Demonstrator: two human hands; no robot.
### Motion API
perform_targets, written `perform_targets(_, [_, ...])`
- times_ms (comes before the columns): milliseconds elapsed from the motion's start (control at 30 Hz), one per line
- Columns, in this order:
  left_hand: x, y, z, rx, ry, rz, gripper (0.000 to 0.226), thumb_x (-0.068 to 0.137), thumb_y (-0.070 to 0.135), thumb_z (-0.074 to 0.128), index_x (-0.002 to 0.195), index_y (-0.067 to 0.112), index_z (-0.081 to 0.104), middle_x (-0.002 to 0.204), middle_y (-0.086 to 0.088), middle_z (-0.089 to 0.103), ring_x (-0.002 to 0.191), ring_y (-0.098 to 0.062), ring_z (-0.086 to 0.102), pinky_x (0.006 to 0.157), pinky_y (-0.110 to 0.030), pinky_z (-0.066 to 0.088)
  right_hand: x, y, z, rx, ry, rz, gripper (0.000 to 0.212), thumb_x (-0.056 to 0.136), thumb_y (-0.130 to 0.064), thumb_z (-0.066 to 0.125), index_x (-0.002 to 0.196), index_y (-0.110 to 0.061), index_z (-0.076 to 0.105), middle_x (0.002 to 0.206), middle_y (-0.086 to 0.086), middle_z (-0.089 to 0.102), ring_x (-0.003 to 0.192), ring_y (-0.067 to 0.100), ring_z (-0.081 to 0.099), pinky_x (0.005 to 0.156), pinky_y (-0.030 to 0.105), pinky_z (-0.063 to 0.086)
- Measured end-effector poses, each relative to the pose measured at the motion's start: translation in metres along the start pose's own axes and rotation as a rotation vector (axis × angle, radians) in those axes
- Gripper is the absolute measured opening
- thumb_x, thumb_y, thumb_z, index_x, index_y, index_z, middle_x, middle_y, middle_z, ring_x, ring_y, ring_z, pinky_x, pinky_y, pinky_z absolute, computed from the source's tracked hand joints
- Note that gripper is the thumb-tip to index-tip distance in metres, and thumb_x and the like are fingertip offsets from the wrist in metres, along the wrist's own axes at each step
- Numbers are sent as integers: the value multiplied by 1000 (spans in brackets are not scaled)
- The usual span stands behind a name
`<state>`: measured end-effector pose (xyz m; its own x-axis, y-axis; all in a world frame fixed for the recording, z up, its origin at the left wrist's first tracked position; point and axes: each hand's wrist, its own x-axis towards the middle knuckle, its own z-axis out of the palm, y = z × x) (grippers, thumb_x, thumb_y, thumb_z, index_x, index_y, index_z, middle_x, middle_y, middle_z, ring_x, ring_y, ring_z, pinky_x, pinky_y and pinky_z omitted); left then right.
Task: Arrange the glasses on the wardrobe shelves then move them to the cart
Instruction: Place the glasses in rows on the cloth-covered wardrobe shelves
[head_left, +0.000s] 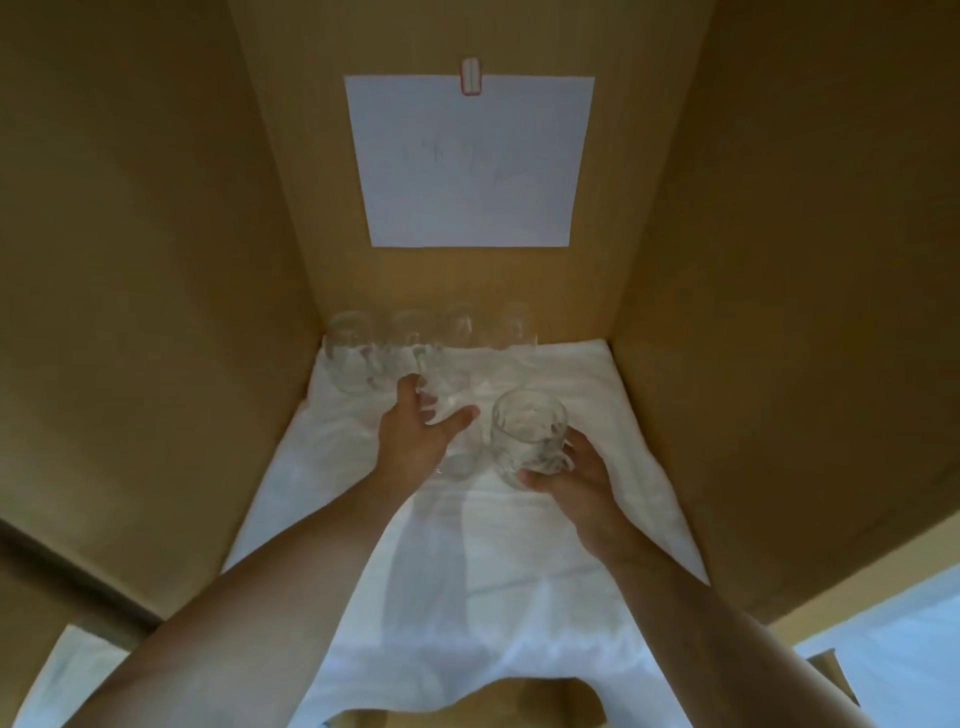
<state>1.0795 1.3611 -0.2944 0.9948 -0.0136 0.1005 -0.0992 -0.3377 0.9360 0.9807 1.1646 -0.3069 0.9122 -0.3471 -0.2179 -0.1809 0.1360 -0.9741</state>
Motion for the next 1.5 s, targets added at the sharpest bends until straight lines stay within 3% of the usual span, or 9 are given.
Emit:
perform_targets(267, [11, -6, -1, -4, -39, 13, 74, 66, 59, 88, 120, 35, 42, 109, 7, 64, 94, -10, 66, 84, -27, 52, 23, -46, -7, -533, 268, -176, 68, 62, -35, 96, 120, -20, 65, 108, -2, 72, 99, 17, 67, 90, 33, 54])
perform_targets(400, [18, -8, -2, -12, -28, -18, 75, 66, 60, 88, 121, 32, 45, 108, 7, 65, 93, -10, 67, 88, -33, 55, 33, -76, -8, -1168, 59, -430, 47, 65, -25, 87, 110, -19, 77, 98, -2, 77, 91, 14, 69, 74, 11, 42])
perform_targets(600, [23, -9, -2, 17, -34, -16, 76, 63, 67, 86, 119, 36, 44, 106, 11, 65, 89, -4, 66, 82, -28, 54, 31, -87, 11, -1720, -140, -622, 40, 81, -14, 67, 118, -29, 71, 118, 1, 63, 120, 24, 50, 109, 38, 35])
perform_targets(733, [24, -9, -3, 14, -17, -33, 78, 66, 64, 86, 124, 30, 46, 105, 9, 64, 89, -2, 65, 79, -26, 52, 30, -80, 23, -1684, -336, -659, 40, 85, -7, 68, 119, -28, 73, 156, -1, 42, 151, 20, 21, 124, 46, 11])
perform_targets(867, [22, -6, -4, 14, -29, -32, 80, 65, 64, 86, 125, 31, 45, 105, 13, 62, 89, -4, 65, 75, -22, 50, 28, -75, 27, -1664, -560, -752, 26, 75, -19, 80, 100, -27, 78, 152, -5, 47, 152, 13, 19, 124, 47, 2])
perform_targets(1033, [17, -8, -4, 0, -29, -25, 79, 66, 62, 87, 125, 31, 45, 107, 12, 62, 92, -5, 66, 74, -19, 48, 21, -70, 27, -1183, -444, -656, 25, 65, -52, 90, 74, -34, 76, 112, -16, 72, 131, 6, 50, 117, 34, 31])
perform_targets(1133, [19, -6, -3, -14, -28, -38, 81, 63, 66, 86, 124, 32, 45, 107, 11, 63, 91, -5, 66, 76, -21, 51, 23, -72, 27, -1124, -31, -797, 44, 73, -53, 85, 105, -22, 79, 123, 2, 72, 115, 25, 64, 98, 32, 48])
perform_targets(1233, [21, -6, -2, 6, -15, -49, 82, 60, 71, 84, 122, 34, 45, 105, 14, 63, 89, -1, 65, 73, -20, 50, 29, -72, 30, -1409, -53, -386, 96, 72, -78, 69, 151, -33, 39, 145, 10, 47, 126, 34, 52, 97, 43, 46])
perform_targets(1500, [28, 3, 5, 129, -19, -16, 80, 64, 65, 86, 123, 28, 47, 102, 11, 63, 84, -7, 67, 70, -22, 47, 48, -76, 31, -1268, -54, -190, 112, 62, -59, 88, 152, -23, 32, 136, 11, 55, 126, 32, 54, 94, 38, 49])
